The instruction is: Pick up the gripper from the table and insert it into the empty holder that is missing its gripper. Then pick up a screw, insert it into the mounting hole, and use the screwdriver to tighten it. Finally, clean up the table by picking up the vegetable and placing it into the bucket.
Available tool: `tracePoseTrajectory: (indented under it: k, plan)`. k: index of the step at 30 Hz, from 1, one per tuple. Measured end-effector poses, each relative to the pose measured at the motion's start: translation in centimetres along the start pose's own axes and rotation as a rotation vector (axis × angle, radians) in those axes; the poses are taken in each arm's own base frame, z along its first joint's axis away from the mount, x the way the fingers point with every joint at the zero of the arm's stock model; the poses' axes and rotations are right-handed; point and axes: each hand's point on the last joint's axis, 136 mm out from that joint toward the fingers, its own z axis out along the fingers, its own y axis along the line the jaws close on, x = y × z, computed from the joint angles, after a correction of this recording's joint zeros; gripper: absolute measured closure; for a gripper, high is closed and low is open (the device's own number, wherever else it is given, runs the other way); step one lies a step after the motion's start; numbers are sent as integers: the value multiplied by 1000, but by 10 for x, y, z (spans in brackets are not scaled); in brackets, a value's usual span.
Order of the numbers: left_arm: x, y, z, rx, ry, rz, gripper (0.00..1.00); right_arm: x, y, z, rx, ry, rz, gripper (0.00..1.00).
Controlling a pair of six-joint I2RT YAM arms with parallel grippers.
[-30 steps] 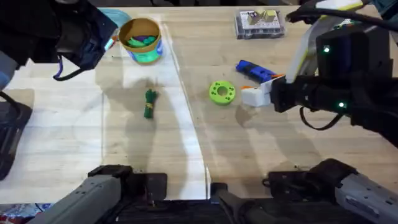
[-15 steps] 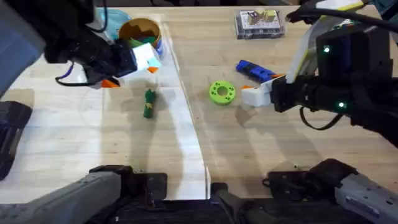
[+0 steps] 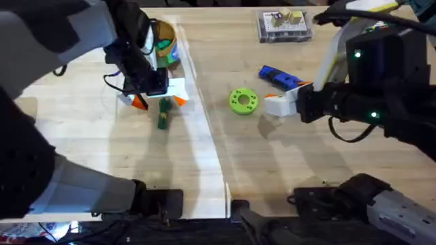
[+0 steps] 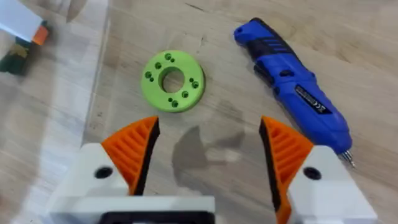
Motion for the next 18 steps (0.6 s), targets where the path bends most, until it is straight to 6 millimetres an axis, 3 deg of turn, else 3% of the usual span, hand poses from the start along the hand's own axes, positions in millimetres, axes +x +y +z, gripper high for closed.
tracePoseTrajectory:
  k: [6, 9, 14, 16, 18]
  plan:
    - [6, 1, 25, -43, 55, 48, 33, 0, 0, 0, 0, 0, 0, 44]
    - [6, 4, 29, -54, 61, 53, 210, 0, 0, 0, 0, 0, 0, 44]
    - [3, 4, 30, -59, 49, 59, 655, 0, 0, 0, 0, 0, 0, 44]
    - [3, 5, 30, -60, 49, 61, 876, 0, 0, 0, 0, 0, 0, 44]
    - [3, 5, 30, -62, 49, 66, 981, 0, 0, 0, 0, 0, 0, 44]
